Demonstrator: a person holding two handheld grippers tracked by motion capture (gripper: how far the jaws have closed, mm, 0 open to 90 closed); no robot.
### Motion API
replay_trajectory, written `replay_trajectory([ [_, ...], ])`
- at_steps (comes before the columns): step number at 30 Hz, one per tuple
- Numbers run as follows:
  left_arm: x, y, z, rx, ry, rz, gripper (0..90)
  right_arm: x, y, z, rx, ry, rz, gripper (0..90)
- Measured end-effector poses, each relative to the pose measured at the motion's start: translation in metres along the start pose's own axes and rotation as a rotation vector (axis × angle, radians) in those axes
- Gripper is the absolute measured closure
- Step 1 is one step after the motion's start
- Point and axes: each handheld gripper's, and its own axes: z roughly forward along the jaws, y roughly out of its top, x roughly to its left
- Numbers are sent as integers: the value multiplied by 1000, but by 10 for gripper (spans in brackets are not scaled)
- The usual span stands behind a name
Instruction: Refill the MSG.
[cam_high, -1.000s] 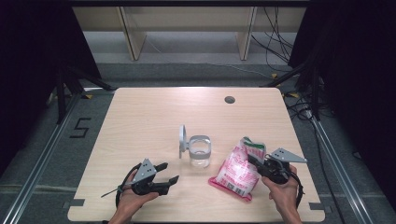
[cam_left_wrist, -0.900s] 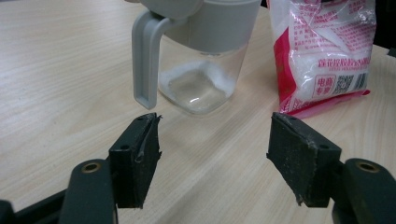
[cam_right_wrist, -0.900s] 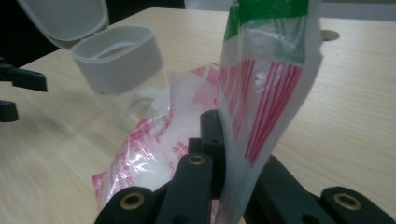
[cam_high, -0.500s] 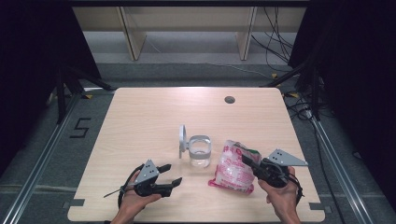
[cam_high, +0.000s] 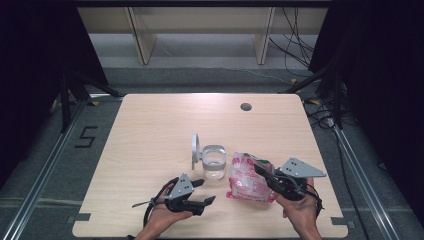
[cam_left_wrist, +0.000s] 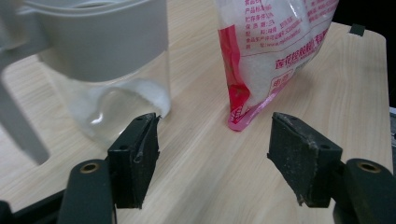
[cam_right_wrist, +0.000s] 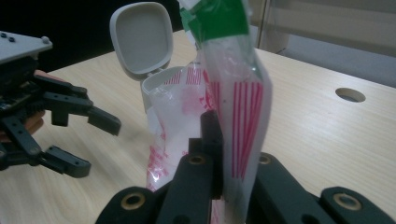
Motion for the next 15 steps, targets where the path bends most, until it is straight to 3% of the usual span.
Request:
replay_trajectory([
  [7,-10,12,19,-11,-20,24,329,-5,18,-8,39,-24,-44,900],
  [8,-10,15,21,-9,-23,31,329,-7,21,-10,30,-37,-69,900],
  [11,-14,21,30,-29,-28,24,329,-12,30,-18,30,-60,-80,900],
  [15,-23,25,44,-21,-45,57,329,-16,45,-28,15,-84,-94,900],
])
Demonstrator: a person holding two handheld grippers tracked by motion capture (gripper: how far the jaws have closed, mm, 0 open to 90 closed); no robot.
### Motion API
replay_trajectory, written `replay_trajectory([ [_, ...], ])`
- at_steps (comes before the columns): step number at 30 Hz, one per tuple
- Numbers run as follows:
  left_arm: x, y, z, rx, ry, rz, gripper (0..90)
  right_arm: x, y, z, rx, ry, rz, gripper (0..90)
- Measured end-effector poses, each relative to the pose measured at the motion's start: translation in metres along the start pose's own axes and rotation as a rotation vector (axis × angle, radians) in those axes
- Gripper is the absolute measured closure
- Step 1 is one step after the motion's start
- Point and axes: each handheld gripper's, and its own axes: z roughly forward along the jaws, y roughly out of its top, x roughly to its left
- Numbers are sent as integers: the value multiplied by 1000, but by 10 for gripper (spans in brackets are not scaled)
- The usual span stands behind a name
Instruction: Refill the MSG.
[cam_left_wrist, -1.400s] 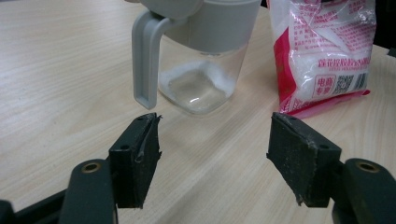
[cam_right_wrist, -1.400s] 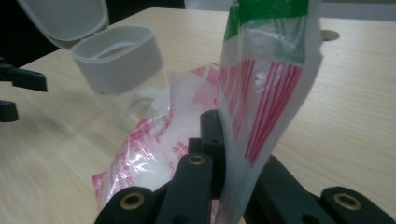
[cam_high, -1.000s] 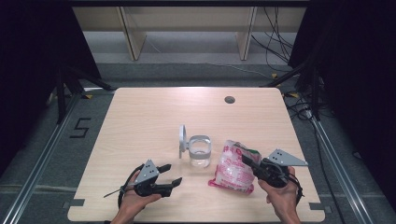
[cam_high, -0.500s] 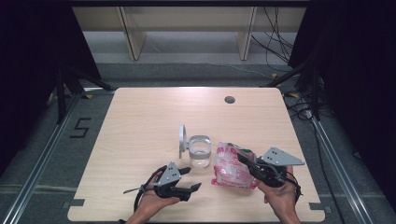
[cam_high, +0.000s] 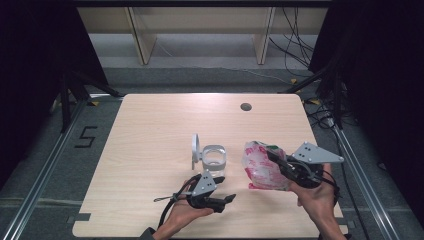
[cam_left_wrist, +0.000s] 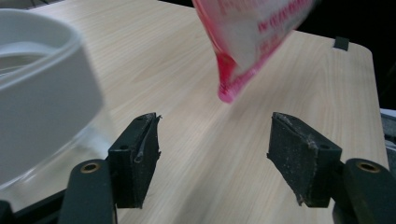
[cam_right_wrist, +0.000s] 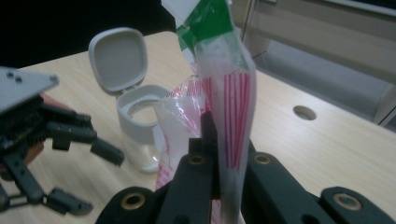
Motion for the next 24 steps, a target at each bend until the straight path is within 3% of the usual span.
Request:
replay_trajectory([
  [2,-2,1,8,0,8,-3,329,-3,7,-3,-14,-10,-31,900],
  [5,-2,2,20,12,6,-10,329,-2,15,-6,-17,4,-27,900],
  [6,-3,2,24,-2,6,-21,329,-3,18,-7,-26,-2,-55,900],
  [7,-4,3,26,-1,6,-20,331,-1,21,-7,-26,13,-26,900],
  [9,-5,5,29,-13,-13,-19,331,0,22,-7,-22,19,-23,900],
  [10,-8,6,31,-18,-6,-36,332,0,24,-7,-34,17,-45,900],
  [13,-10,9,36,-14,14,2,330,4,25,-4,-37,31,-37,900],
  [15,-14,10,41,-37,25,17,323,7,26,-1,-27,39,-27,900],
  [18,-17,10,49,-51,47,23,325,11,26,3,-18,68,-23,900],
  [19,-18,10,50,-44,56,19,336,11,27,4,-27,57,-40,900],
  [20,-18,10,52,-53,56,24,351,14,27,6,-28,70,-18,900],
  [21,-19,10,53,-57,77,26,378,13,29,6,-17,78,-29,900],
  [23,-19,11,56,-106,62,13,444,16,33,7,-20,84,-38,900],
  [24,-19,11,56,-116,80,14,492,17,35,9,-23,83,-45,900],
])
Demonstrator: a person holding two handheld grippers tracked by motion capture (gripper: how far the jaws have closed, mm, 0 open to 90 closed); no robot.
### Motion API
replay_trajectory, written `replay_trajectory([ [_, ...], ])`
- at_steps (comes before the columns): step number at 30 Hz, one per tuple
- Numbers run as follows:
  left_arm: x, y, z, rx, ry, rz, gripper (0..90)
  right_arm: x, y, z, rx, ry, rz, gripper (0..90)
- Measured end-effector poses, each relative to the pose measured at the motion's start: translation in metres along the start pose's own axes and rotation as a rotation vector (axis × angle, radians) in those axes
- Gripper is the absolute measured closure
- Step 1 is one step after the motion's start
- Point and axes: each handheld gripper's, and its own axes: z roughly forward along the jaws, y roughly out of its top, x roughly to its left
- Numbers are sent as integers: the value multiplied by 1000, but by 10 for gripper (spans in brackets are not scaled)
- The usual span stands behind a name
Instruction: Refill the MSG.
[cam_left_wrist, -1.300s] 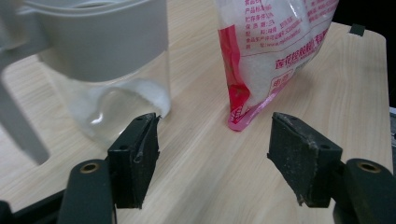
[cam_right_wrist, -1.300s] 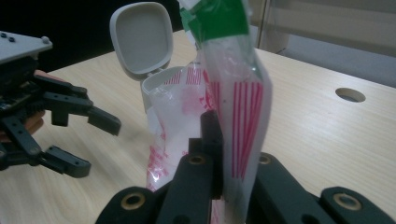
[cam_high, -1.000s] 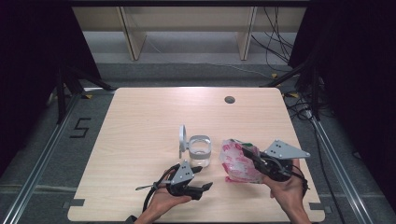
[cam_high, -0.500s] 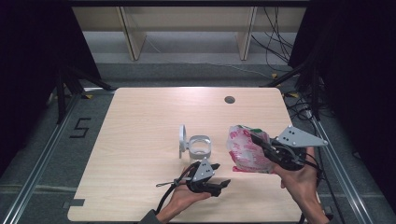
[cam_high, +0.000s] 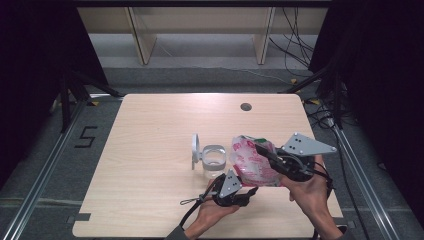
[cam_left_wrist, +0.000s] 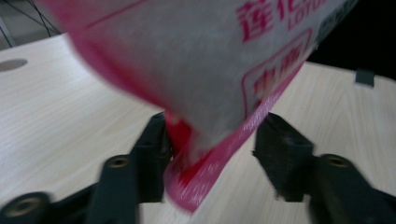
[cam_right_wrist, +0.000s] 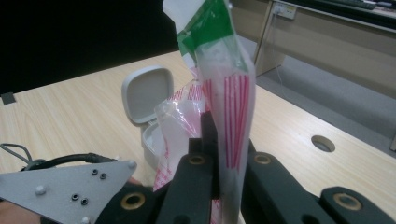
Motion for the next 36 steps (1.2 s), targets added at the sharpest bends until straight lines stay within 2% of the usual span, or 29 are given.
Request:
replay_trajectory([
  [2,0,1,-1,-16,33,-1,571,2,4,2,6,-6,-22,900],
  [4,1,0,-1,-47,54,-19,644,4,9,5,21,4,-23,900],
  [6,1,0,-2,-58,81,-36,665,3,11,8,10,-4,-29,900],
  [7,1,0,-2,-76,89,-64,672,1,12,10,-3,-25,-38,900],
  [9,-2,0,-5,-76,121,-72,683,-4,13,12,-4,-13,-20,900],
  [10,-3,0,-3,-89,121,-65,689,-6,14,13,-6,-3,-14,900],
  [11,-3,1,-3,-87,132,-78,692,-7,15,15,-2,7,-4,900],
  [13,-5,1,-1,-88,131,-96,694,-8,17,18,6,6,-13,900],
  [14,-6,0,1,-111,125,-118,694,-7,18,20,-2,-1,-8,900],
  [15,-7,0,1,-97,126,-123,694,-7,19,22,3,-8,-2,900],
  [16,-9,0,2,-99,125,-131,696,-8,20,24,12,1,-23,900],
  [17,-9,0,3,-100,129,-140,698,-7,20,27,15,2,-3,900],
  [18,-10,0,4,-93,134,-150,699,-9,21,30,18,7,-18,900],
  [19,-11,-1,5,-104,130,-160,700,-8,21,32,30,9,2,900],
  [20,-11,-2,6,-102,132,-166,701,-10,22,37,27,20,-8,900],
  [21,-10,-2,7,-107,127,-175,702,-9,23,40,25,10,2,900],
  [22,-9,-2,8,-110,131,-189,703,-10,24,43,25,16,-18,900],
  [23,-8,-2,10,-117,130,-190,703,-8,25,44,41,18,-5,900],
  [25,-8,-1,10,-107,133,-192,704,-9,27,51,42,26,-12,900],
  [29,-4,2,13,-130,124,-203,707,-9,32,60,52,34,-15,900],
  [31,-1,2,15,-138,119,-207,708,-8,34,64,50,19,-15,900],
  [33,0,3,15,-137,120,-208,708,-8,37,68,59,32,-42,900],
  [36,0,4,18,-147,117,-221,711,-6,39,74,66,27,-44,900],
])
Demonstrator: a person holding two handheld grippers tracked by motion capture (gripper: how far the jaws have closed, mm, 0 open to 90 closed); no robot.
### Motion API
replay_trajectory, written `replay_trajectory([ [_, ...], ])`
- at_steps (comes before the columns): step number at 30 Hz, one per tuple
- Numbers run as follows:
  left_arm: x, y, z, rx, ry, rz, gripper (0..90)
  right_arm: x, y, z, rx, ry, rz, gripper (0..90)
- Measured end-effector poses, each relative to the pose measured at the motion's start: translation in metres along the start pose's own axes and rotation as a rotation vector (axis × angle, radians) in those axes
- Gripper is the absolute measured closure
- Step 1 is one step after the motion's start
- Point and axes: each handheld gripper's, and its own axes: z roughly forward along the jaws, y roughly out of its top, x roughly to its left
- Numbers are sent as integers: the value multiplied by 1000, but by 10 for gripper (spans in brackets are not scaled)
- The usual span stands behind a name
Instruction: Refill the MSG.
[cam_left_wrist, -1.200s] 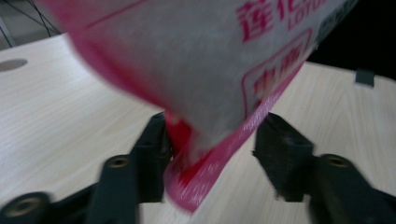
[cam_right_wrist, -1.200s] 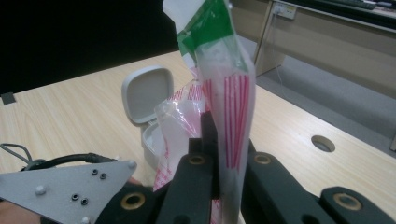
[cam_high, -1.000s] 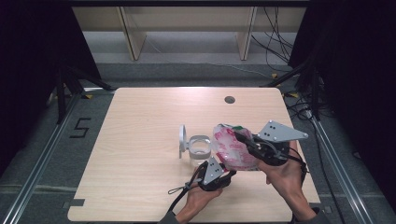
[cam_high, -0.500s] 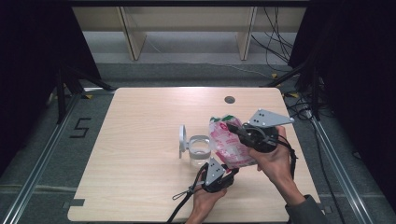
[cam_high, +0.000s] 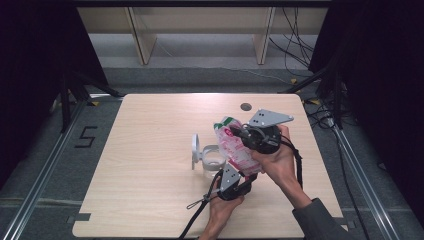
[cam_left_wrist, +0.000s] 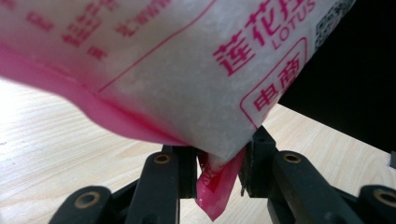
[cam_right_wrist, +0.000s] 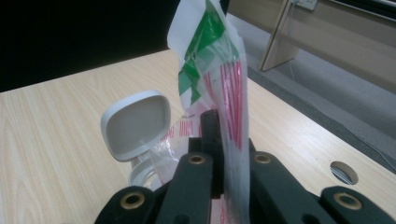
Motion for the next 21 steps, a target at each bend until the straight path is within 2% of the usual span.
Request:
replay_trajectory([
  [1,0,0,0,1,9,7,711,0,1,2,5,4,-2,900],
  [2,0,1,1,3,18,21,713,1,1,4,14,0,16,900],
  [4,-1,1,3,3,23,11,713,0,2,9,12,0,-7,900],
  [5,-1,1,4,2,17,7,714,1,3,10,30,11,-7,900],
  [8,-1,1,5,-5,16,2,715,2,5,15,46,-3,-21,900],
  [10,-1,2,6,-13,20,2,715,3,6,16,38,-17,-41,900],
  [12,0,2,6,1,19,7,716,4,6,18,50,-8,-29,900],
  [15,0,2,7,-15,15,-6,716,4,6,21,47,-9,-29,900],
  [16,0,1,8,-16,11,-10,716,3,7,21,48,-5,-44,900],
  [21,0,3,9,-22,3,-8,718,4,8,25,66,9,-33,900],
])
